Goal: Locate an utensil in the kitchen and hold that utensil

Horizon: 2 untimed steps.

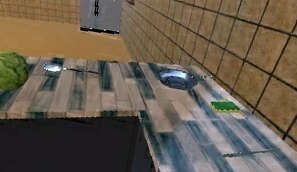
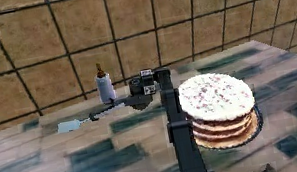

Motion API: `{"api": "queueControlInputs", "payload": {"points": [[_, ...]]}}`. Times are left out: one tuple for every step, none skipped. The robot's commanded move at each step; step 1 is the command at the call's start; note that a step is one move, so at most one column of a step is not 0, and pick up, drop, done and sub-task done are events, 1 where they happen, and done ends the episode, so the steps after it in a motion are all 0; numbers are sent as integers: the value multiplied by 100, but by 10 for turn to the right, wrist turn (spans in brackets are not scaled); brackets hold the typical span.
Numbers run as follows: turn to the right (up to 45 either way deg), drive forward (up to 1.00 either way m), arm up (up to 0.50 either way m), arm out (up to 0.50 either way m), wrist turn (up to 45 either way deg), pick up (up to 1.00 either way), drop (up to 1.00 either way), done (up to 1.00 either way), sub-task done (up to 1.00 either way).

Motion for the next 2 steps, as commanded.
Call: {"api": "queueControlInputs", "payload": {"points": [[0,0,10,0,0,0,0,0,0],[0,0,0,0,0,0,0,100,0]]}}
